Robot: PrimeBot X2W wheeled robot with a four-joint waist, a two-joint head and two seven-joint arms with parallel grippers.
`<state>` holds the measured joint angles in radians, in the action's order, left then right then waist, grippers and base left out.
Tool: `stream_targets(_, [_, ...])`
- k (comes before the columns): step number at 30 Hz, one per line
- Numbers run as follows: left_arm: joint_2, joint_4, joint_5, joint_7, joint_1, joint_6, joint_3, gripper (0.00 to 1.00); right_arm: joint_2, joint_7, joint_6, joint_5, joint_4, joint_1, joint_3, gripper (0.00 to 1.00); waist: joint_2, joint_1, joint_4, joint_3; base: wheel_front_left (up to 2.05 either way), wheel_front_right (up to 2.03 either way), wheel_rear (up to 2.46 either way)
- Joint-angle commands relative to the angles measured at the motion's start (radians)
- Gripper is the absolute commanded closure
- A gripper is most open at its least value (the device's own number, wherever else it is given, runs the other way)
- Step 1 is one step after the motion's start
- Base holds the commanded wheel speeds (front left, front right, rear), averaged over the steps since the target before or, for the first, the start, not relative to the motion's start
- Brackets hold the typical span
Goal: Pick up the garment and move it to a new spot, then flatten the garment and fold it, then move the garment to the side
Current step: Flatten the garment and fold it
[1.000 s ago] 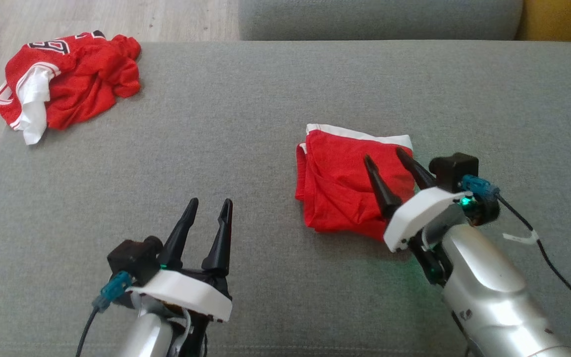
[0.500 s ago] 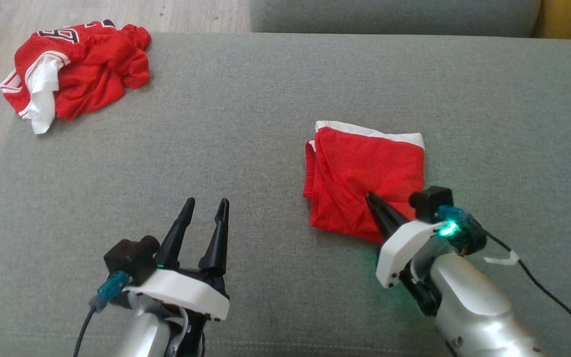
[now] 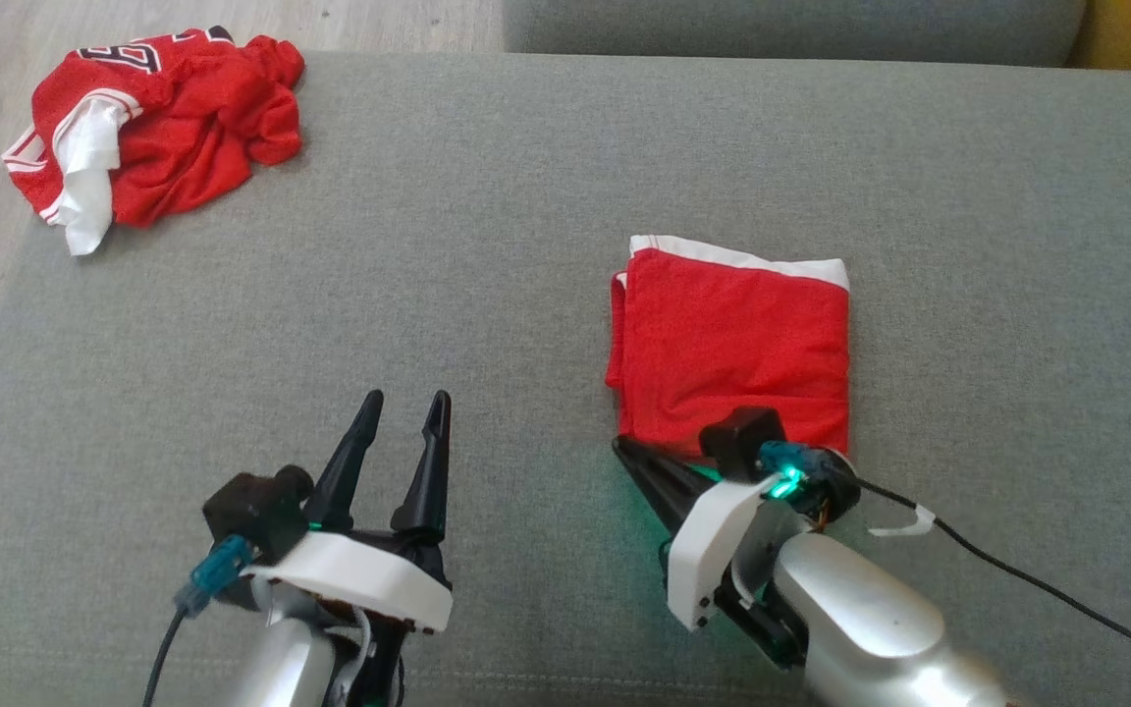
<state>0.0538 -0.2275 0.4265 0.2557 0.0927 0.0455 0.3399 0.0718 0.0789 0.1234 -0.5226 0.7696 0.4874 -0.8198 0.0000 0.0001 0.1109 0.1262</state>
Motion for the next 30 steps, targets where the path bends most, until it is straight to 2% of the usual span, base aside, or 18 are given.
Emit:
stream_targets(1, [-0.002, 0.029, 0.001, 0.006, 0.044, 0.004, -0.039, 0.0, -0.021, 0.005, 0.007, -0.011, -0.024, 0.012, -0.016, 1.0, 0.0, -0.0001, -0.002, 0.0, 0.0, 0.0, 0.0])
stream_targets(6, [-0.002, 0.026, 0.0, 0.006, 0.044, 0.004, -0.048, 0.0, -0.021, 0.043, 0.007, -0.041, -0.023, 0.036, -0.036, 1.0, 0.0, -0.0001, -0.013, -0.003, 0.0, 0.0, 0.0])
stream_targets(7, [-0.002, 0.025, -0.001, 0.006, 0.044, 0.004, -0.05, 0.0, -0.021, 0.058, 0.007, -0.042, -0.024, 0.043, -0.031, 0.9, 0.0, -0.0001, -0.016, -0.004, 0.0, 0.0, 0.0])
stream_targets(8, [-0.002, 0.024, -0.002, 0.006, 0.044, 0.003, -0.053, 0.0, -0.021, 0.075, 0.007, -0.042, -0.023, 0.05, -0.023, 0.7, 0.0, -0.0001, -0.02, -0.006, 0.0, 0.0, 0.0])
stream_targets(9, [-0.002, 0.023, -0.002, 0.006, 0.044, 0.003, -0.056, 0.0, -0.021, 0.095, 0.007, -0.043, -0.021, 0.056, -0.01, 0.54, 0.0, -0.0001, -0.024, -0.008, 0.0, 0.0, 0.0])
stream_targets(10, [-0.002, 0.022, -0.003, 0.006, 0.044, 0.003, -0.06, 0.0, -0.021, 0.11, 0.007, -0.043, -0.022, 0.062, 0.002, 0.25, 0.0, -0.0001, -0.028, -0.01, 0.0, 0.0, 0.0])
stream_targets(11, [-0.001, 0.02, -0.003, 0.006, 0.044, 0.002, -0.064, 0.0, -0.021, 0.123, 0.007, -0.042, -0.024, 0.066, 0.016, 0.0, 0.0, -0.0001, -0.032, -0.012, 0.0, 0.0, 0.0])
stream_targets(16, [0.002, 0.012, -0.013, 0.006, 0.052, -0.003, -0.092, 0.0, -0.021, 0.167, 0.007, -0.023, -0.049, 0.069, 0.121, 0.0, 0.0, -0.0001, -0.052, -0.028, 0.0, 0.0, 0.0])
stream_targets(21, [0.005, -0.005, -0.031, 0.006, 0.061, -0.011, -0.124, 0.0, -0.022, 0.181, 0.007, 0.063, -0.087, 0.044, 0.278, 0.0, 0.0, -0.0001, -0.07, -0.041, 0.0, 0.0, 0.0])
stream_targets(27, [0.003, -0.018, -0.056, 0.006, 0.054, -0.018, -0.158, 0.0, -0.022, 0.182, 0.007, 0.175, -0.214, -0.063, 0.491, 0.0, 0.0, -0.0001, -0.079, -0.054, 0.0, 0.0, 0.0])
stream_targets(30, [0.002, -0.022, -0.065, 0.006, 0.048, -0.019, -0.168, 0.0, -0.022, 0.183, 0.007, 0.206, -0.255, -0.112, 0.549, 0.0, 0.0, -0.0001, -0.08, -0.057, 0.0, 0.0, 0.0])
